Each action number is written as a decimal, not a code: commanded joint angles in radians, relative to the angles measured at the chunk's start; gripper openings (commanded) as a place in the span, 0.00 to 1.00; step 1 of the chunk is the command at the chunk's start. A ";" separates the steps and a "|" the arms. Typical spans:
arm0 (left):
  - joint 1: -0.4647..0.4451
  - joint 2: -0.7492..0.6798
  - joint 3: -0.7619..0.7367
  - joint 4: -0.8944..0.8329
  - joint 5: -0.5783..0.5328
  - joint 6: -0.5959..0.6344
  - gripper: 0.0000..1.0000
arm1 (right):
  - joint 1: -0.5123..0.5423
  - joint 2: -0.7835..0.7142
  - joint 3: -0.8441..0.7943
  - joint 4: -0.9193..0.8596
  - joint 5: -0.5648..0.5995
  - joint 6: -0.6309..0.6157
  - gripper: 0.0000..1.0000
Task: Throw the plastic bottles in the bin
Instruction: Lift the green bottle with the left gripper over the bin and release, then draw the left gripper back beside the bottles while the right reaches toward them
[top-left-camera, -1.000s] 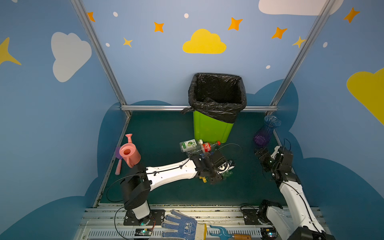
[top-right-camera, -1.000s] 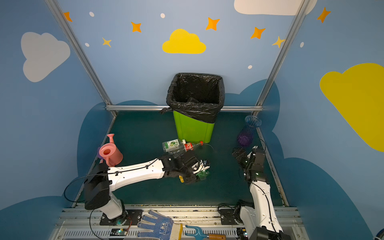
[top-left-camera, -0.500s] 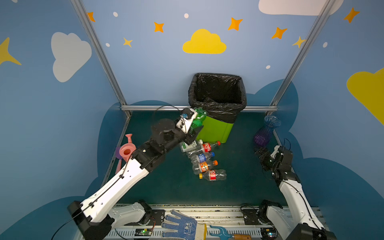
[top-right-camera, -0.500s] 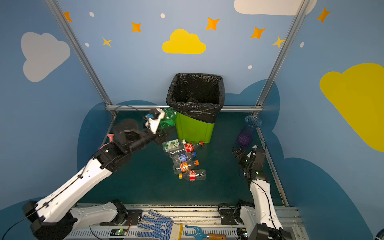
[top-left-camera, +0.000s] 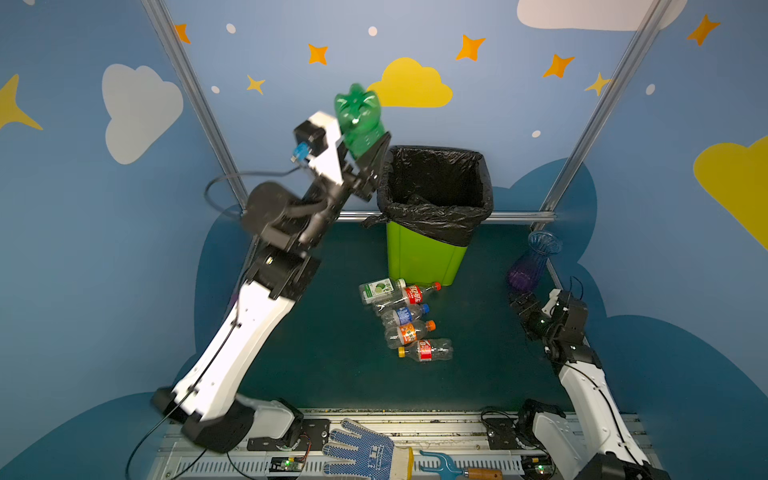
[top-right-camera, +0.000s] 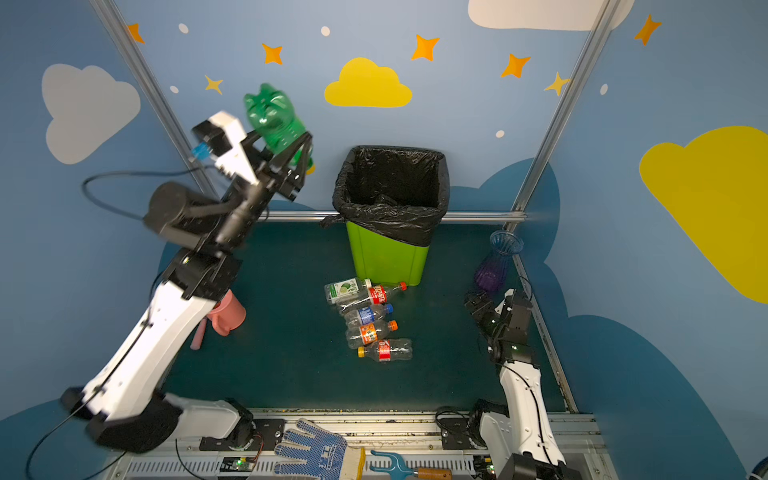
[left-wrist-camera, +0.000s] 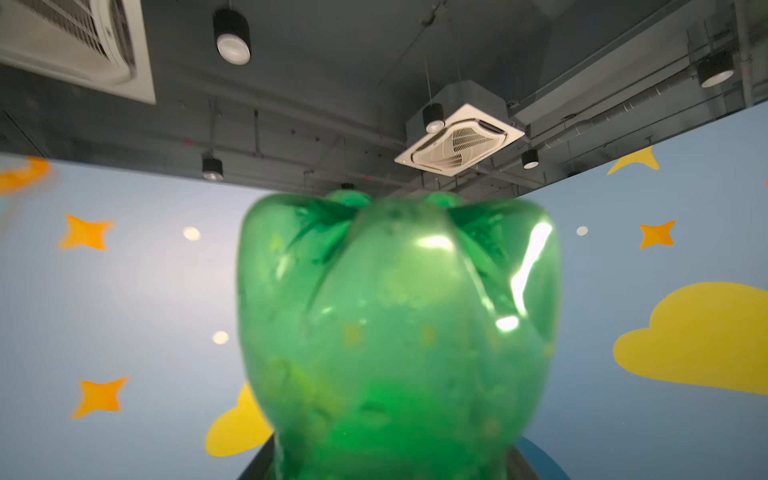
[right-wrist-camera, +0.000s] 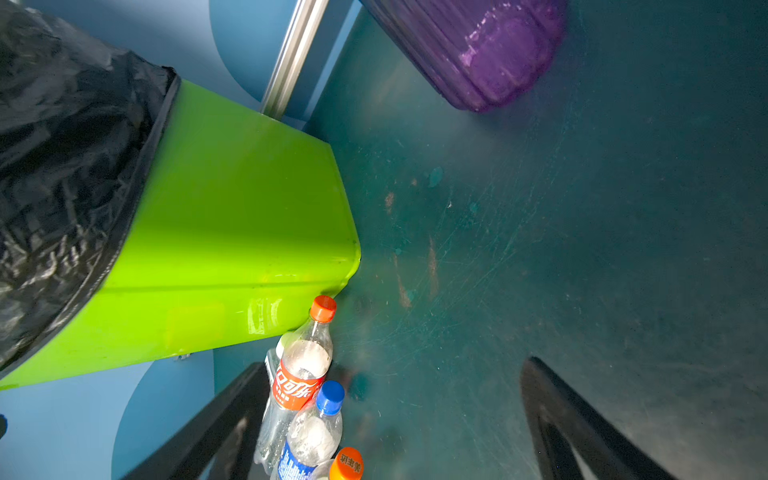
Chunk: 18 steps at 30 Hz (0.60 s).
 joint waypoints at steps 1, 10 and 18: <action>0.014 0.450 0.572 -0.433 0.020 -0.178 0.53 | -0.003 -0.014 0.014 0.003 -0.026 -0.025 0.93; 0.006 0.511 0.617 -0.221 0.068 -0.284 1.00 | -0.018 -0.111 0.022 -0.117 -0.011 -0.090 0.93; -0.029 0.280 0.298 -0.132 0.036 -0.163 1.00 | -0.019 -0.129 -0.052 -0.068 -0.028 -0.026 0.93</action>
